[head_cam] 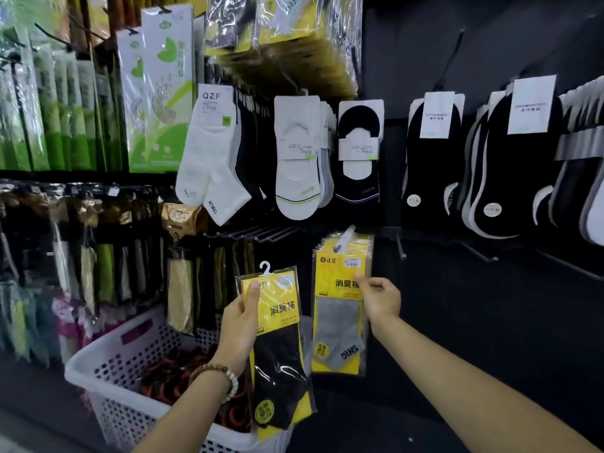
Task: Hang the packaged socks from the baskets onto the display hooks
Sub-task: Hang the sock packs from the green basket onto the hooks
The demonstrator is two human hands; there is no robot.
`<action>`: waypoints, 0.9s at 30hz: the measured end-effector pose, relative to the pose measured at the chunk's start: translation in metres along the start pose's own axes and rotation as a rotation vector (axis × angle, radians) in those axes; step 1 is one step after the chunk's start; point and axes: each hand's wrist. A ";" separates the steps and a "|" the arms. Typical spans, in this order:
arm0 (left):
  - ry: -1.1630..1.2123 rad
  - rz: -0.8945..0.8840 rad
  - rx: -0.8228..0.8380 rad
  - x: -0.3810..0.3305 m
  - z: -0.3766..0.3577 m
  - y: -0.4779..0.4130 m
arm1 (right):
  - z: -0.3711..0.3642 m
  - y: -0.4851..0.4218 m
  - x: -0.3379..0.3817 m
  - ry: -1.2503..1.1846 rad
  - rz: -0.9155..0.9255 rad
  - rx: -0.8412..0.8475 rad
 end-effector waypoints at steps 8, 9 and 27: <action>0.092 0.000 0.129 0.009 -0.020 0.010 | 0.030 0.033 -0.009 0.032 0.013 0.124; 0.107 0.003 0.155 0.007 -0.024 0.013 | 0.030 0.041 -0.005 0.032 0.022 0.197; 0.077 -0.079 0.215 -0.026 -0.074 0.020 | 0.022 0.055 0.043 -0.141 0.085 0.239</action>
Point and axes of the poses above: each hand's wrist, its own y-axis away from the middle knuckle, its own z-axis out of the back of the hand, x = y × z, and after that the axes turned 4 degrees about -y, right-handed
